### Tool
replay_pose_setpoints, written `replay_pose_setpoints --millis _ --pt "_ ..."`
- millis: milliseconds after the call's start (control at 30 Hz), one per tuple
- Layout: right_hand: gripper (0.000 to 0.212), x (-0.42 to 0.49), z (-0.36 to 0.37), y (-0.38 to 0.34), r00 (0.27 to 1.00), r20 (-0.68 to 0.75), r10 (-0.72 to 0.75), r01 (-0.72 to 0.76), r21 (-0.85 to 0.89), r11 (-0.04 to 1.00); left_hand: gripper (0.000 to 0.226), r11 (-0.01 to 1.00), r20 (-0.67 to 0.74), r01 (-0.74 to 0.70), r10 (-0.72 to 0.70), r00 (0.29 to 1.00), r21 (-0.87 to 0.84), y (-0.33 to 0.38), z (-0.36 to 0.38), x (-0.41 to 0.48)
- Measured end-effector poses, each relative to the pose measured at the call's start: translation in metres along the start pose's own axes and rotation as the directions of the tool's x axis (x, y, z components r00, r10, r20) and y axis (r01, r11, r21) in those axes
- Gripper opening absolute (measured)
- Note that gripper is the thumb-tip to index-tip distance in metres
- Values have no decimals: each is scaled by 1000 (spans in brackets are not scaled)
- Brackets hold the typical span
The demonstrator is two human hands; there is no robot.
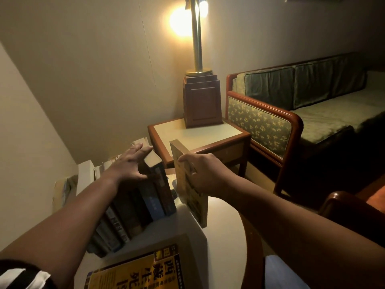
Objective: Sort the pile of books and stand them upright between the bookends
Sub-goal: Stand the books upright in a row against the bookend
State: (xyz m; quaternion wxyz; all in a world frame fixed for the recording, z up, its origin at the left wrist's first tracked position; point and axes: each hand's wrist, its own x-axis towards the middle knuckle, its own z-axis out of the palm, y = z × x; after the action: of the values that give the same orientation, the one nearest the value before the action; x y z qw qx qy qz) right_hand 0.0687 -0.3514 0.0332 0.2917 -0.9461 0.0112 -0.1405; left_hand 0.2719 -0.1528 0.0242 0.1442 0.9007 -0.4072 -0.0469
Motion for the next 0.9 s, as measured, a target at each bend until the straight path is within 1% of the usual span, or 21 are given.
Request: replay_pose_setpoints --millis 67,100,167,233,333,400,433,533,567,633,667,700,767,800,867,900 --pt "56 19 2 -2 999 -36 -28 29 17 999 105 1000 -4 -10 10 1000 14 1 2 0" --pt "54 28 4 -3 998 -57 -33 35 39 999 106 1000 5 -11 11 1000 21 2 2 -1" --pt "51 47 10 -7 996 -89 -22 31 99 995 116 1000 23 -7 6 1000 20 2 0 -2" --pt "48 64 20 -11 996 -93 -5 17 128 992 123 1000 13 -3 2 1000 14 -2 -1 -1" --pt "36 85 35 -15 995 -96 40 -25 158 987 121 1000 0 1 -1 1000 17 -4 0 -1" --pt "34 93 45 -15 993 -90 76 -58 189 980 117 1000 -1 1 -1 1000 14 -2 0 -2" --pt "37 95 50 -15 993 -90 76 -58 185 981 116 1000 -2 -3 3 1000 14 -1 0 -2" --pt "60 98 60 -12 994 -92 65 -53 128 990 116 1000 -10 -12 12 1000 8 0 -1 -2" --pt "60 98 62 -11 993 -93 76 -62 146 987 117 1000 -10 -14 14 1000 2 0 -2 -1" --pt "46 98 63 -11 988 -94 126 -101 230 968 118 1000 -14 -15 15 1000 4 1 -2 -1" --pt "42 97 65 -9 984 -91 152 -122 272 954 118 1000 -16 -13 13 1000 8 2 -3 -2" --pt "43 95 68 -8 983 -82 166 -133 312 941 117 1000 -18 -12 12 1000 12 2 -2 -1" --pt "45 88 79 -2 984 -60 166 -125 431 894 116 1000 -19 -8 8 1000 7 2 -1 -3" --pt "47 84 86 1 987 -55 152 -103 511 854 116 1000 -22 -4 4 1000 2 2 0 -3" --pt "49 75 101 9 991 -18 130 -80 703 707 115 1000 -33 -5 4 999 -26 0 1 -4" --pt "48 71 108 14 991 15 131 -94 772 629 114 999 -40 -9 8 999 -43 -2 1 -3"
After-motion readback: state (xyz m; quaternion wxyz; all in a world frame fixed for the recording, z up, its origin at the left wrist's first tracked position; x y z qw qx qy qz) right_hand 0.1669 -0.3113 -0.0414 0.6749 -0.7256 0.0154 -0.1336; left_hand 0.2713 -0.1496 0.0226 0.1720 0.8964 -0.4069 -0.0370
